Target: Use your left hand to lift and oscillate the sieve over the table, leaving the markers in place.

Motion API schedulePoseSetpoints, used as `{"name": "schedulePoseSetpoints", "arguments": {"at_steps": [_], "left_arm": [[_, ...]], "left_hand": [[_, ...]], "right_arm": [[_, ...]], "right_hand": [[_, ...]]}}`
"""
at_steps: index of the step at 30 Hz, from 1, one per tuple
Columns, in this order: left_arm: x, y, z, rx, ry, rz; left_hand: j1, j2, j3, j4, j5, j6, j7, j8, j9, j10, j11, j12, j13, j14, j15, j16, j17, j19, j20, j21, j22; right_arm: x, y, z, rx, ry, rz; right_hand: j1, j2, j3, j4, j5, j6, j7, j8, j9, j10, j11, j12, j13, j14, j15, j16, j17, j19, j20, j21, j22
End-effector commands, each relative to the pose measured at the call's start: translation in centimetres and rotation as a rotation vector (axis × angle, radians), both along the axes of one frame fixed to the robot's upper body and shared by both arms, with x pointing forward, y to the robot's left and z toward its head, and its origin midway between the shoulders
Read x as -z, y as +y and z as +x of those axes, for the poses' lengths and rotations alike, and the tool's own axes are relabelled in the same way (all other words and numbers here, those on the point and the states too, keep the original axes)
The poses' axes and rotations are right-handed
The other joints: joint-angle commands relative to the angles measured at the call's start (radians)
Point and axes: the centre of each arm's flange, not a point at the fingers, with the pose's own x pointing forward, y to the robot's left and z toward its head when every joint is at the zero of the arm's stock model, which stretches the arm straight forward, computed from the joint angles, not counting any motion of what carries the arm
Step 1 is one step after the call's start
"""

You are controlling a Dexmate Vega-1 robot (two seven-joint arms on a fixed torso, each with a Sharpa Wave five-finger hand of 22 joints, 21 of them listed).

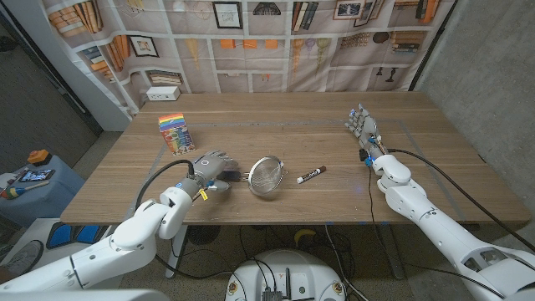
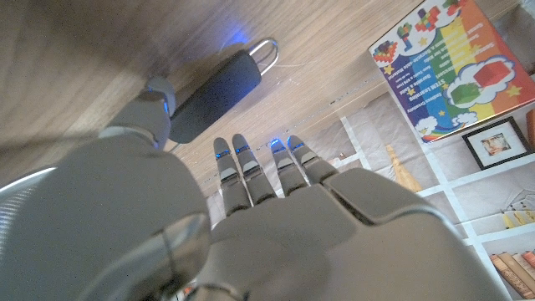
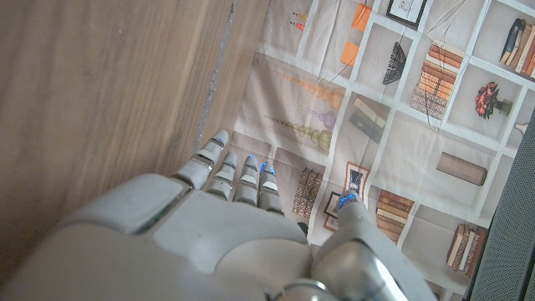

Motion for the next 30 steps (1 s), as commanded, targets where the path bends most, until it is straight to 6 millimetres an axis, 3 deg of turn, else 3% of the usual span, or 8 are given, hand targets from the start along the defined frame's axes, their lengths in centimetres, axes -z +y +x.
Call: {"name": "schedulePoseSetpoints", "arguments": {"at_steps": [1,8,30], "left_arm": [[0.87,-0.20,0.24,0.009,-0.024,-0.006],[1.08,-0.47,0.37,0.013,-0.061,-0.028],[1.70,-1.15,0.73,0.023,-0.093,-0.063]], "left_hand": [[0.021,0.008,-0.010,0.000,0.006,0.030,0.004,0.007,0.002,0.023,-0.001,0.000,0.001,0.026,-0.163,0.007,0.002,0.026,-0.033,0.007,0.003],[0.043,0.018,-0.025,0.000,0.009,0.099,0.004,0.012,0.003,0.078,-0.004,0.000,0.001,0.075,-0.163,0.007,0.002,0.068,-0.041,0.008,0.004],[0.085,0.027,-0.056,0.001,0.011,0.235,-0.001,0.021,0.004,0.199,-0.001,0.002,0.001,0.143,-0.170,0.004,0.003,0.119,-0.042,0.006,0.004]], "right_arm": [[0.11,-0.25,0.00,0.001,0.005,0.001],[0.17,-0.39,-0.11,0.003,0.005,0.002],[0.21,-0.59,-0.04,0.003,0.006,0.003]], "right_hand": [[0.000,0.010,0.003,-0.007,0.001,0.002,0.000,0.006,0.003,0.004,-0.002,0.005,0.003,0.000,0.000,0.006,0.002,0.013,0.002,-0.004,0.002],[0.000,0.012,0.003,-0.009,0.001,0.003,0.000,0.007,0.003,0.005,-0.002,0.005,0.003,-0.001,-0.002,0.007,0.000,0.013,0.002,-0.004,0.002],[-0.001,0.016,0.003,-0.011,0.001,0.009,-0.004,0.008,0.003,0.010,-0.001,0.007,0.003,-0.001,-0.003,0.009,-0.003,0.015,0.002,-0.006,0.003]]}}
